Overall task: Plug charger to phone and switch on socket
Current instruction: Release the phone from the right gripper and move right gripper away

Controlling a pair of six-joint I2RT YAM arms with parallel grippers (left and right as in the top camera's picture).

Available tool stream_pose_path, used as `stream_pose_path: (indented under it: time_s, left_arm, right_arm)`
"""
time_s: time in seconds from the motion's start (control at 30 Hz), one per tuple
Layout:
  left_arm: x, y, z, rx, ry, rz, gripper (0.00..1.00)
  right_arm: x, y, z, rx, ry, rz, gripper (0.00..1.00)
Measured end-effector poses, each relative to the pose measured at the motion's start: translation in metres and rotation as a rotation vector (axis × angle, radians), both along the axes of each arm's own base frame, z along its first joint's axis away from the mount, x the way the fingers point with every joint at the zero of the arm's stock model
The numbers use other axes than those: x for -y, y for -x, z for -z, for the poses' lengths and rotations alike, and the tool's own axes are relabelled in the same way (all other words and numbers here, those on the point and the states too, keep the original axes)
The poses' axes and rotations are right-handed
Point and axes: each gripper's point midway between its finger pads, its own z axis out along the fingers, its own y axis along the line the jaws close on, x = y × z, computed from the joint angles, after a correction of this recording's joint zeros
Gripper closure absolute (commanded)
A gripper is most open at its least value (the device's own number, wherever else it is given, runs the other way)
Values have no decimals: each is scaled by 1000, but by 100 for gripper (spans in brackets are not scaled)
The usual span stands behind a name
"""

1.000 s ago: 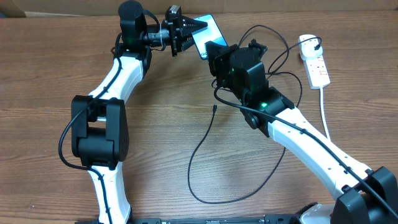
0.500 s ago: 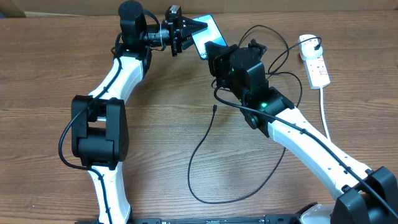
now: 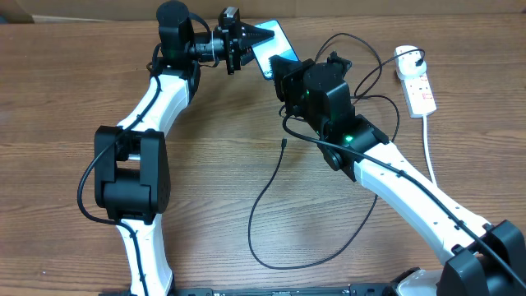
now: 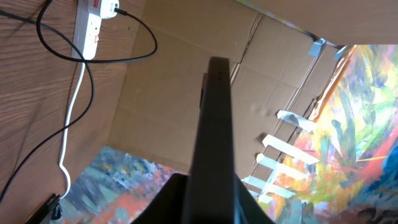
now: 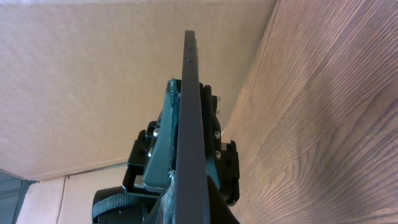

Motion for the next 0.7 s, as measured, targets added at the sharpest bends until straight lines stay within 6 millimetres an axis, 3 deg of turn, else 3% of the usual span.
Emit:
stream_pose_path:
  time_s: [0.3, 0.6, 0.7]
  left_arm:
    - [0, 0, 0, 0, 0, 0, 92]
    - [0, 0, 0, 3, -1, 0, 96]
    - [0, 0, 1, 3, -1, 0, 96]
  right_arm:
    - [0, 0, -1, 2, -5, 1, 93]
    - [0, 0, 1, -6, -5, 3, 74]
    - [1, 1, 3, -16, 2, 2, 59]
